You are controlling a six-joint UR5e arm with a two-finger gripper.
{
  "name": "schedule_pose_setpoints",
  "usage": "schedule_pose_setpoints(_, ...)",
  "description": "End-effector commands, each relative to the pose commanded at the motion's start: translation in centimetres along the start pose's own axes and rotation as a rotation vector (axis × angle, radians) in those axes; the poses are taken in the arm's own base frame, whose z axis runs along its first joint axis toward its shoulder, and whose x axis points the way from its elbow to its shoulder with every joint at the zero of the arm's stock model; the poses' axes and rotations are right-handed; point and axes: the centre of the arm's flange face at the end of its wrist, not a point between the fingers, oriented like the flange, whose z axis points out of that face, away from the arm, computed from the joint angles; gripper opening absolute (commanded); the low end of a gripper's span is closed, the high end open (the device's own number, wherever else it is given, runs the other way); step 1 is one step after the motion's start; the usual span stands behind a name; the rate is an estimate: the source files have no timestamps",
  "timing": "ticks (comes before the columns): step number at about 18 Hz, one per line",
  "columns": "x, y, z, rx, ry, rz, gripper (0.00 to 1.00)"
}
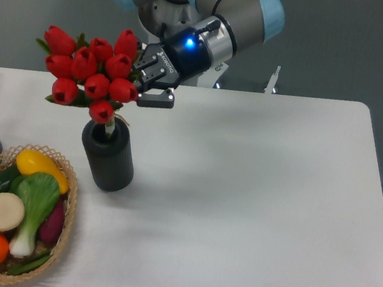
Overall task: Insert the flowers into the vase
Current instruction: 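Lower the tulip stems into the black vase opening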
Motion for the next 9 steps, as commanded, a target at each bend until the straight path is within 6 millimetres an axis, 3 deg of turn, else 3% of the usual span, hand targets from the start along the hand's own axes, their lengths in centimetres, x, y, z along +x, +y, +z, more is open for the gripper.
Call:
schedule_pose_setpoints(6, 0.4, 2.5, 0.7, -0.021, 0.010, 0.009, 0.08)
schedule_pose_setpoints(9, 0.1, 3.2, 0.8, -0.023, 0.011, -0.003, 0.15)
